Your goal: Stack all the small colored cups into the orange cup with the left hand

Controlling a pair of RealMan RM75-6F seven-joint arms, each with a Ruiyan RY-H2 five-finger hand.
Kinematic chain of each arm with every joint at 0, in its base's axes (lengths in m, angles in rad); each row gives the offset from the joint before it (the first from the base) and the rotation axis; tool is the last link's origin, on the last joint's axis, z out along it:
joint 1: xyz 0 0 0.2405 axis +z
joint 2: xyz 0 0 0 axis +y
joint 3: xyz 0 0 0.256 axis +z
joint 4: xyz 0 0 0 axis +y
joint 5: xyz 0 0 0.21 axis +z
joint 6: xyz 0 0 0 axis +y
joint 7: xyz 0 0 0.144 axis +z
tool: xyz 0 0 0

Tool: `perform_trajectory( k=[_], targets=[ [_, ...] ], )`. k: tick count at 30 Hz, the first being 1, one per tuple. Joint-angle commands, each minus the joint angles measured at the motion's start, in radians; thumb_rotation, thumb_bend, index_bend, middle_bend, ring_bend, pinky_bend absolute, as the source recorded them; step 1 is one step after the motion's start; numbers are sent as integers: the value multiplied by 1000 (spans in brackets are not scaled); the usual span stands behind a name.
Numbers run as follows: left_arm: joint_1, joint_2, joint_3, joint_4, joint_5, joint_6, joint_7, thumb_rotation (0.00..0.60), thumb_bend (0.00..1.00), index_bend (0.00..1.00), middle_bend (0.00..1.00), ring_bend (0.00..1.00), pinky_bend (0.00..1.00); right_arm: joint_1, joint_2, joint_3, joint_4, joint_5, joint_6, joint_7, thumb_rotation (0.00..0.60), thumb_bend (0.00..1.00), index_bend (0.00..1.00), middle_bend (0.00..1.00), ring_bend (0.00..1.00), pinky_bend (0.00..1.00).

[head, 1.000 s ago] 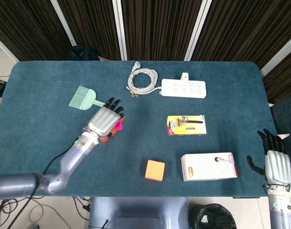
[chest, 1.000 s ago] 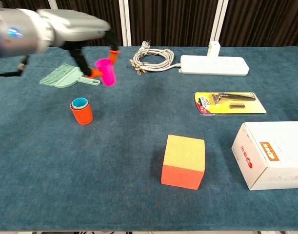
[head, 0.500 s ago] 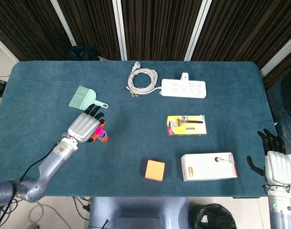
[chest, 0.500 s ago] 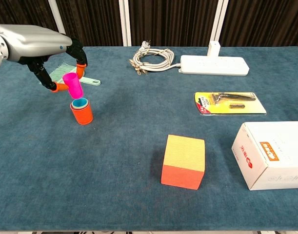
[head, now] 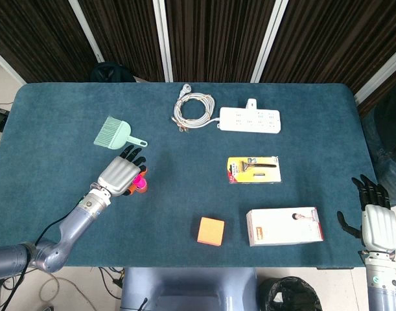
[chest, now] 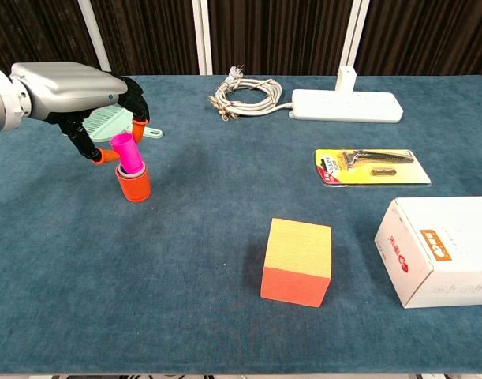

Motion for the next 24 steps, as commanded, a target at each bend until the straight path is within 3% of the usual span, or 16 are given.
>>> perform_trajectory(
  k=[1, 7, 14, 17, 21, 24],
  targets=[
    [2, -2, 0, 4, -4, -2, 4, 600, 311, 423, 210, 0, 0, 0, 0, -1, 0, 0, -1, 0, 600, 399, 129, 73, 90, 48],
    [4, -4, 2, 11, -13, -6, 14, 600, 310, 383, 200, 0, 0, 1, -1, -2, -1, 1, -4, -2, 600, 398, 129, 73, 90, 48],
    [-4, 5, 15, 8, -58, -35, 65, 600, 202, 105, 144, 0, 0, 2, -1, -1, 0, 4, -7, -5, 600, 398, 129, 72, 90, 48],
    [-7, 17, 6, -13, -74, -27, 77, 600, 194, 60, 136, 0, 0, 2, -1, 0, 0, 4, -5, -4, 600, 398, 128, 73, 90, 48],
    [21, 49, -33, -75, -33, 59, 33, 600, 194, 52, 123, 0, 0, 1, 0, 0, -1, 2, -4, 1, 600, 398, 129, 73, 89, 48],
    [80, 95, -42, -145, 44, 185, -1, 600, 194, 53, 105, 0, 0, 2, 1, -3, -2, -3, -6, 5, 600, 398, 129, 73, 90, 48]
  ],
)
